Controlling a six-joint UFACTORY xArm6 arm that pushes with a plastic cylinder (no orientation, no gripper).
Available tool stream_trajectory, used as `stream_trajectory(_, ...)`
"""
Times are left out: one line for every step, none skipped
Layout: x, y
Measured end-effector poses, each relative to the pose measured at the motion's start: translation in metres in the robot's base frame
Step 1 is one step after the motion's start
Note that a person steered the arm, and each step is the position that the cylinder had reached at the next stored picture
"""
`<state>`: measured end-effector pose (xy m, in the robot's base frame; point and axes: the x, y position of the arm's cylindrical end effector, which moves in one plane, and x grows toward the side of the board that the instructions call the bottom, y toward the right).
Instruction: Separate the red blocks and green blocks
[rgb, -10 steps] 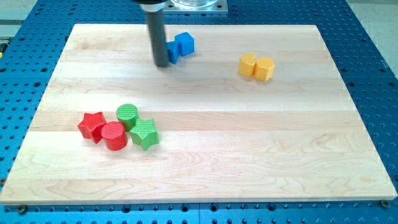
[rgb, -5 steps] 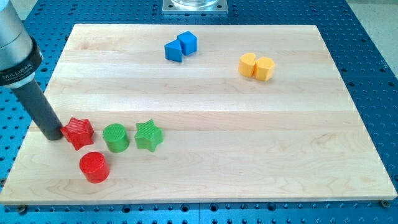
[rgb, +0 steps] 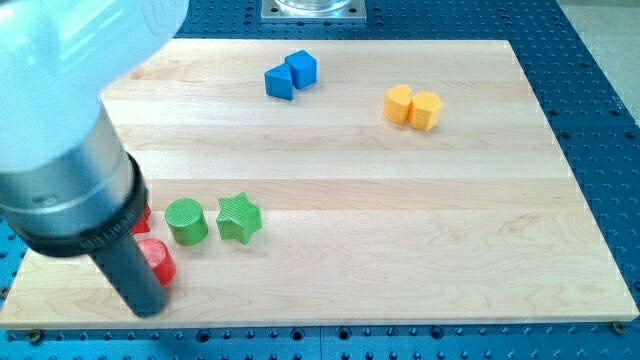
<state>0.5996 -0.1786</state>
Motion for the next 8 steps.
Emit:
stream_trajectory(-0.035, -0.083)
stream_trajectory(-0.032, -0.092)
stream_trajectory(-0.109, -0.088)
stream_trajectory(-0.126, -0.075)
stream_trajectory(-0.029, -0.066)
stream_trajectory(0.016, -0.009)
stream_trajectory(-0.004, 0.035)
stream_trajectory(-0.051, -0.002)
